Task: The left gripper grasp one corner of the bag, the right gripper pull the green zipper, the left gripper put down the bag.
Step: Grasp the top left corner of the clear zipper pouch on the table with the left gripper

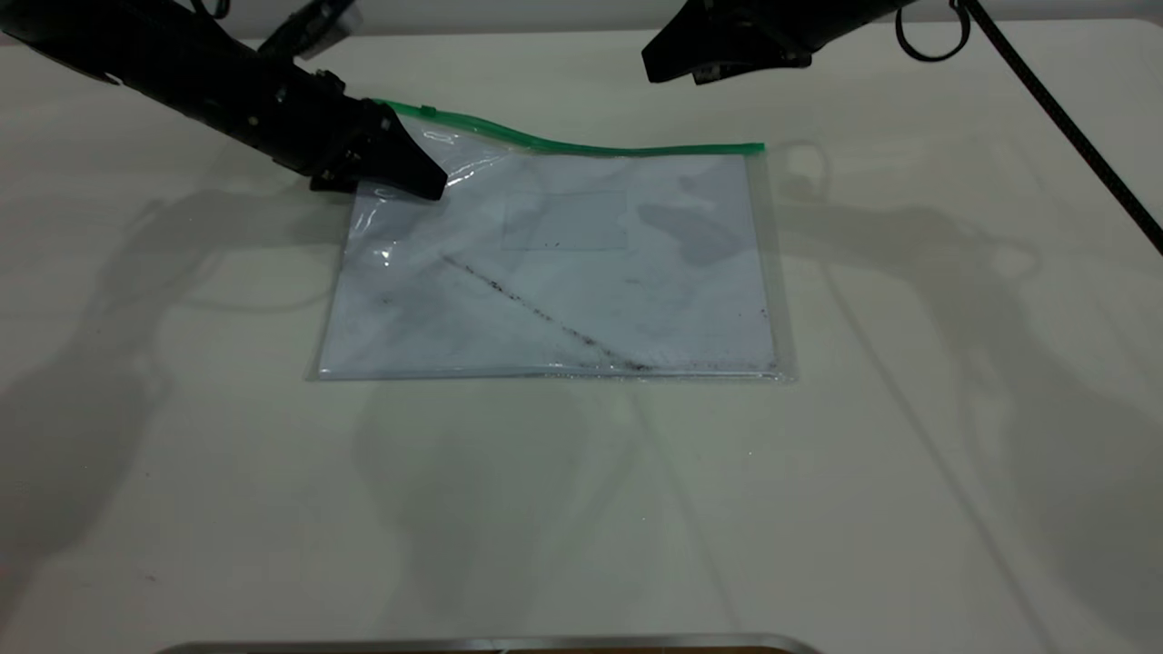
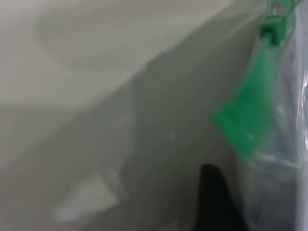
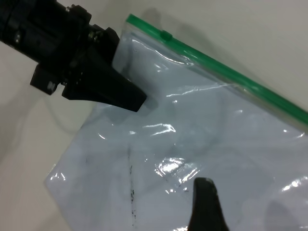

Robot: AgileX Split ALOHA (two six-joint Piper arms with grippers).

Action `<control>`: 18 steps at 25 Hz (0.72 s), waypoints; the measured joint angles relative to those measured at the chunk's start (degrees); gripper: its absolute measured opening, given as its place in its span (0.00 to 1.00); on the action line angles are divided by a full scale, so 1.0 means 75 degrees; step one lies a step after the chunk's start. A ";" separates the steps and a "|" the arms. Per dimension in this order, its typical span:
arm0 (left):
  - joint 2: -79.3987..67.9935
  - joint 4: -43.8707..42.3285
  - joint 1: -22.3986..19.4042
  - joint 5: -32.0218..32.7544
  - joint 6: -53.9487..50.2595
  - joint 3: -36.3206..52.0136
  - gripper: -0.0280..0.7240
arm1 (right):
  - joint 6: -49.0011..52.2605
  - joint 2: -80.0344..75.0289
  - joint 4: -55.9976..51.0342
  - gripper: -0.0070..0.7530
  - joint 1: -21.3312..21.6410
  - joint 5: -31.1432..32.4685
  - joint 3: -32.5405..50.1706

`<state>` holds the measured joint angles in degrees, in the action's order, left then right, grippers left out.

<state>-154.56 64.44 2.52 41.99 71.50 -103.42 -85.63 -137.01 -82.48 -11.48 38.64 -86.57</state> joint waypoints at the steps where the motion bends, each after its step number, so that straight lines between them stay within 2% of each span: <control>1: -0.0009 0.0000 0.0009 -0.0009 0.0099 0.0000 0.60 | 0.0054 -0.0008 0.0000 0.75 0.0000 0.0016 0.0000; 5: -0.0024 -0.0006 0.0009 -0.0010 0.0674 0.0000 0.23 | 0.0312 -0.0008 0.0385 0.74 0.0000 0.0762 -0.0200; 7: 0.0015 -0.0015 0.0009 0.0133 0.1237 0.0000 0.12 | 0.0355 -0.0008 0.1059 0.71 0.0000 0.1361 -0.0526; 9: 0.0066 -0.0006 0.0017 0.0309 0.1775 0.0000 0.11 | 0.0398 -0.0033 0.1589 0.70 -0.0043 0.1723 -0.0956; 12: 0.0094 -0.0023 0.0108 0.0854 0.2484 -0.0006 0.11 | 0.0483 -0.0208 0.1883 0.69 -0.0071 0.1767 -0.1602; 18: 0.0094 -0.0898 0.0542 0.2427 0.2976 -0.0015 0.11 | 0.1061 -0.0973 0.1940 0.68 -0.0071 0.2108 -0.2611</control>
<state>-153.86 57.71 6.58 60.19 93.82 -103.53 -77.67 -144.31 -67.93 -12.02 54.45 -106.15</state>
